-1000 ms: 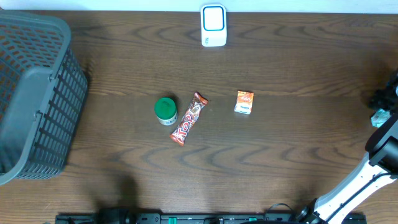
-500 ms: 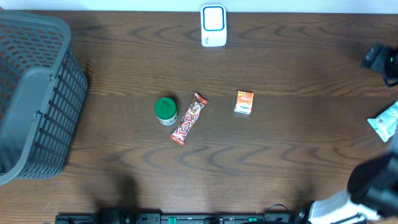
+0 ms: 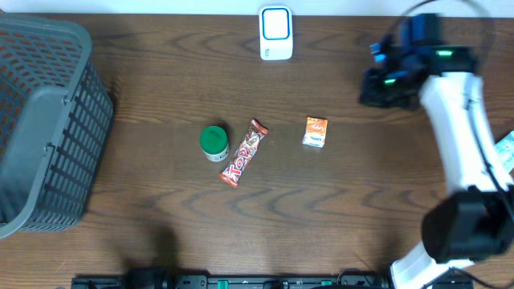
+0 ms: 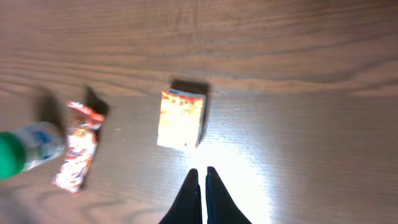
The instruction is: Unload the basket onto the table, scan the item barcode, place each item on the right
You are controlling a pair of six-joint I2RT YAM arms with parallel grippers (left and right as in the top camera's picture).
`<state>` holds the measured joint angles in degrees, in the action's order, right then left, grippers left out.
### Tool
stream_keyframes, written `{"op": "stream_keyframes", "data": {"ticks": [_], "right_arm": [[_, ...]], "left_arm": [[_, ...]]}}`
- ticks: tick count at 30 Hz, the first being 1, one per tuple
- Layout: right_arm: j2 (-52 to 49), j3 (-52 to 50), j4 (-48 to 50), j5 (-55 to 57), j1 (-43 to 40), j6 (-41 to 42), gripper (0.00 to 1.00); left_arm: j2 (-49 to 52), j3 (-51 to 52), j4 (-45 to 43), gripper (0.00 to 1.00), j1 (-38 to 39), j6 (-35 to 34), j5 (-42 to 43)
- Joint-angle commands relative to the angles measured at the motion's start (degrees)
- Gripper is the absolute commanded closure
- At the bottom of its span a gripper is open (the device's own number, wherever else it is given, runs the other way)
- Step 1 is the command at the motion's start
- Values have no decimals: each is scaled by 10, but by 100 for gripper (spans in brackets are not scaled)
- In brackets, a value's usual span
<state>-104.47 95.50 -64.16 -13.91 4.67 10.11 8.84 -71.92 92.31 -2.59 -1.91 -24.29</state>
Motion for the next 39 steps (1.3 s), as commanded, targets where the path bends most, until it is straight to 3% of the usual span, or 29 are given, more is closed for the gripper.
{"op": "stream_keyframes", "data": {"ticks": [1, 10, 23, 34, 39], "right_arm": [[-37, -16, 27, 95, 44, 41, 99], [-153, -16, 101, 154, 63, 105, 98], [-209, -16, 143, 138, 68, 82, 99], [-211, -16, 156, -43, 71, -89, 99], [-211, -16, 153, -154, 71, -206, 99]], "left_arm": [[-5, -2, 44, 14, -1, -3, -3], [-10, -2, 44, 14, -1, -3, -3], [-12, -2, 44, 14, -1, -3, -3], [-12, -2, 44, 14, -1, -3, -3], [-12, -2, 44, 14, -1, -3, -3]]}}
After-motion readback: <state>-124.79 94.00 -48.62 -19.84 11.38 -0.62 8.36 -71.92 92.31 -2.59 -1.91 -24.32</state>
